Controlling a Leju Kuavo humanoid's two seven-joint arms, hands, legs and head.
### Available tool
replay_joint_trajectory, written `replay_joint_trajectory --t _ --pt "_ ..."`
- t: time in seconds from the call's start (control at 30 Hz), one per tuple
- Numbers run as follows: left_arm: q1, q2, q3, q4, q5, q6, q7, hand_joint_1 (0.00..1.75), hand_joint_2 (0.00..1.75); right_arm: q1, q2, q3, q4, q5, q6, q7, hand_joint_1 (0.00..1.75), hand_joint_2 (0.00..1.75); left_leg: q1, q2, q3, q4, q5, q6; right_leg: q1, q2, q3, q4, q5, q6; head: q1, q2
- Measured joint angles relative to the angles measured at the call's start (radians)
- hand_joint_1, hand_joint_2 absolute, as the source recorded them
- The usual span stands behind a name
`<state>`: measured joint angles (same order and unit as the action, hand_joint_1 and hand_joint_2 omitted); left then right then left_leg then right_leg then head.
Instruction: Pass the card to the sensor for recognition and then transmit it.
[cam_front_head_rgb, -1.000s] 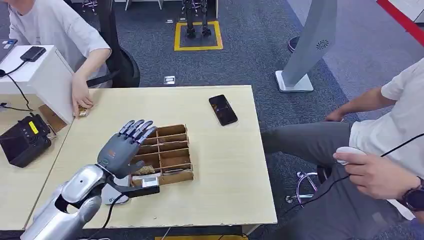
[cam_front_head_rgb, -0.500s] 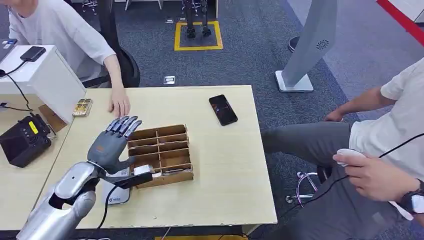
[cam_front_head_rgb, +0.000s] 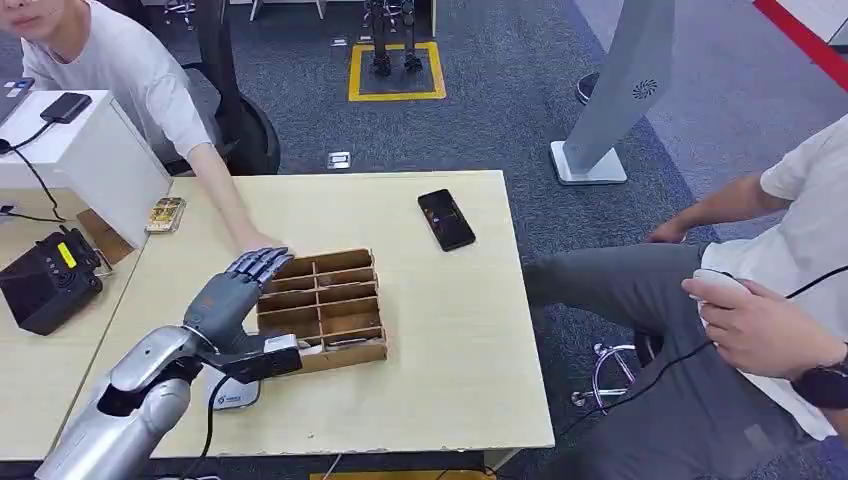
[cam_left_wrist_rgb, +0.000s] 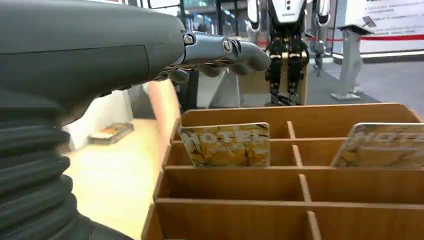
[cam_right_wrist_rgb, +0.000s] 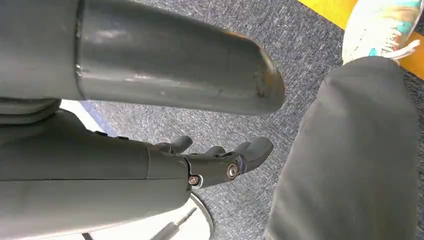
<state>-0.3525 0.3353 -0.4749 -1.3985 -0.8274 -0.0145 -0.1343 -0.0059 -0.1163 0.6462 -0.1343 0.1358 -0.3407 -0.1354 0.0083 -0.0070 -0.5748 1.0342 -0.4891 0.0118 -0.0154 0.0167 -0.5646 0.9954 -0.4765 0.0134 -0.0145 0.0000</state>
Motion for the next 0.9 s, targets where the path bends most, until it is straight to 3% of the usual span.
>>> replay_joint_trajectory --t 0.23,0.9 --pt "0.0 -0.016 0.0 -0.003 0.067 -0.024 -0.013 0.0 1.75 0.0 0.0 0.001 0.0 -0.003 0.0 0.0 0.0 0.0 0.0 0.0 0.0 0.0 0.0 0.0 0.0 0.0 0.0 0.0 0.0 0.0 0.0 0.0" --pt "0.0 -0.041 0.0 -0.005 0.045 0.017 0.016 0.0 1.75 0.0 0.0 0.006 0.0 -0.003 0.001 -0.001 0.0 0.0 0.0 0.0 0.0 0.0 0.0 0.0 0.0 0.0 0.0 0.0 0.0 0.0 0.0 0.0"
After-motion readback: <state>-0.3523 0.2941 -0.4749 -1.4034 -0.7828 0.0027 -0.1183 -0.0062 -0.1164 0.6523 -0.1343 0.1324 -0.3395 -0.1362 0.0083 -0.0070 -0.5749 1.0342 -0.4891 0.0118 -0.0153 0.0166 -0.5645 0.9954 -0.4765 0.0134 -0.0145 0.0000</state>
